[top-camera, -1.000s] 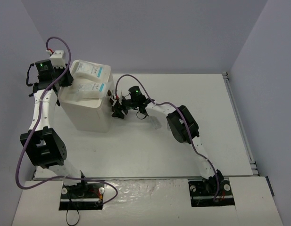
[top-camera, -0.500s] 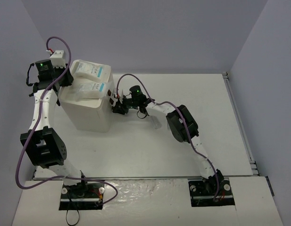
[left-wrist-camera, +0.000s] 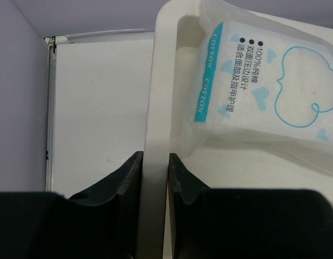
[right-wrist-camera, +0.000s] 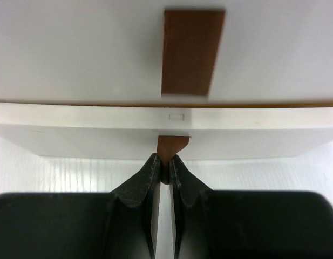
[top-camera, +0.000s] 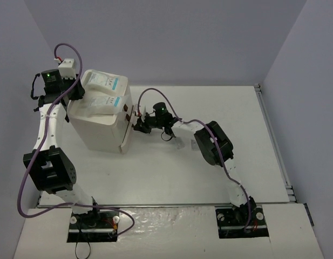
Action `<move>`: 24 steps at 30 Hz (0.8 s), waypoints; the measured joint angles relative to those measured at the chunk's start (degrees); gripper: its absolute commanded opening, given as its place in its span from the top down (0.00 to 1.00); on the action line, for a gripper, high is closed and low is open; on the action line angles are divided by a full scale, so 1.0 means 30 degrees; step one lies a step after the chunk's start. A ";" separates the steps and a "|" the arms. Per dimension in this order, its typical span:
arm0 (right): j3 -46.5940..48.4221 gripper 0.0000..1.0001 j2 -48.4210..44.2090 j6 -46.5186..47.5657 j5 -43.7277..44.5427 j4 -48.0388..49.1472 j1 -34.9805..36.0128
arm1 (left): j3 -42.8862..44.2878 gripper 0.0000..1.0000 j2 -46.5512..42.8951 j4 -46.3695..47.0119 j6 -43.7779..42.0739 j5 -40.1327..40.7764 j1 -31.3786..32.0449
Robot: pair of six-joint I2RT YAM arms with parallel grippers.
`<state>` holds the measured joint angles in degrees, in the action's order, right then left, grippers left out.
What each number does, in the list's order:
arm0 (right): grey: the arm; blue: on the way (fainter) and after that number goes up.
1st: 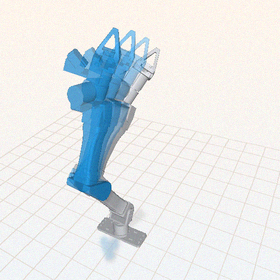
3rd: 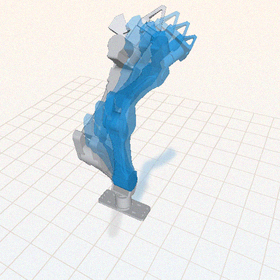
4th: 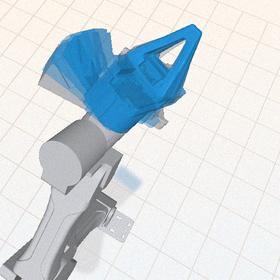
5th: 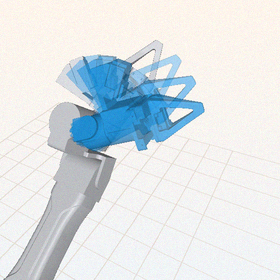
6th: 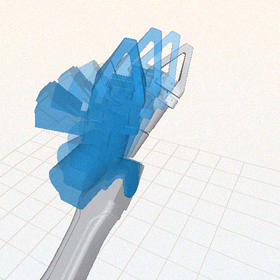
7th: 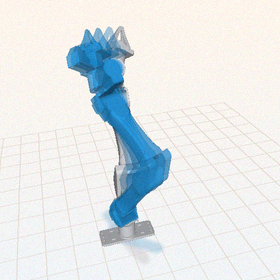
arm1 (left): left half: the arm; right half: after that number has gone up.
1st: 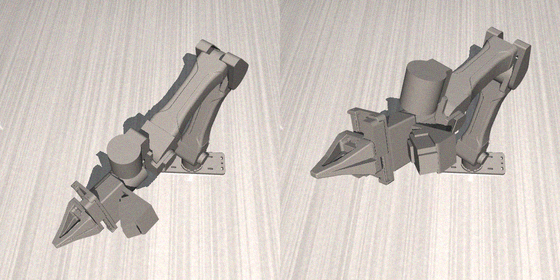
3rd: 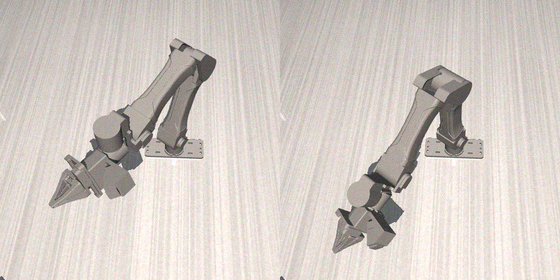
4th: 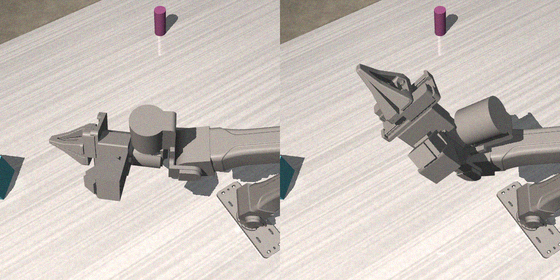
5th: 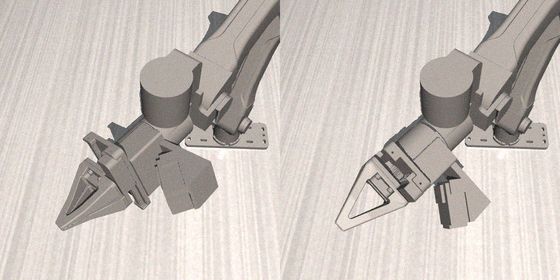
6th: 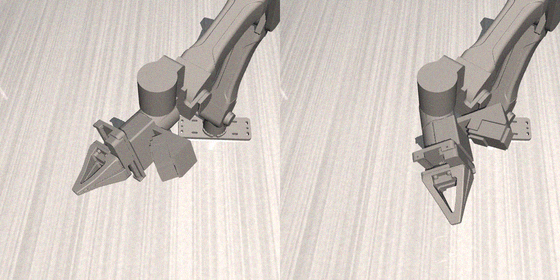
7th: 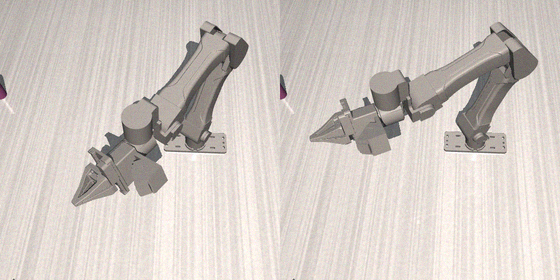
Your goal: Organize the makeup
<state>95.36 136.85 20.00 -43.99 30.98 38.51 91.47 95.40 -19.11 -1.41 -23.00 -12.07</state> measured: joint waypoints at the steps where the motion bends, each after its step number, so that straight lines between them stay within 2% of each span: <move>1: -0.0821 1.00 -0.0595 0.0032 0.0182 0.0065 -0.0128 | 0.0028 1.00 0.0024 -0.0008 -0.0023 -0.0028 0.0038; 6: -0.4651 1.00 -0.3433 0.0088 0.0728 -0.0454 -0.1383 | 0.0075 1.00 0.0069 -0.0013 -0.0030 -0.0024 0.0167; 11: -0.6978 0.97 -0.5306 0.0276 0.0862 -0.1113 -0.2689 | 0.0083 1.00 0.0079 -0.0014 0.0036 -0.0022 0.0170; 14: -0.7196 0.86 -0.5628 0.0461 0.0852 -0.1438 -0.2973 | 0.0093 1.00 0.0099 0.0028 0.0206 0.0019 0.0247; 18: -0.7220 0.57 -0.5783 0.0604 0.1115 -0.2080 -0.2901 | 0.0148 1.00 0.0144 0.0028 0.0266 0.0023 0.0292; 19: -0.7247 0.51 -0.5879 0.0559 0.1311 -0.2312 -0.2906 | 0.0148 0.95 0.0132 0.0028 0.0279 0.0019 0.0295; 24: -0.7724 0.31 -0.7236 -0.0110 0.2860 -0.3288 -0.2952 | 0.0141 0.51 0.0071 0.0036 0.0529 0.0019 0.0302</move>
<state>72.19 115.15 19.67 -35.41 21.12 29.65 91.90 95.61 -19.00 0.17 -22.94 -11.17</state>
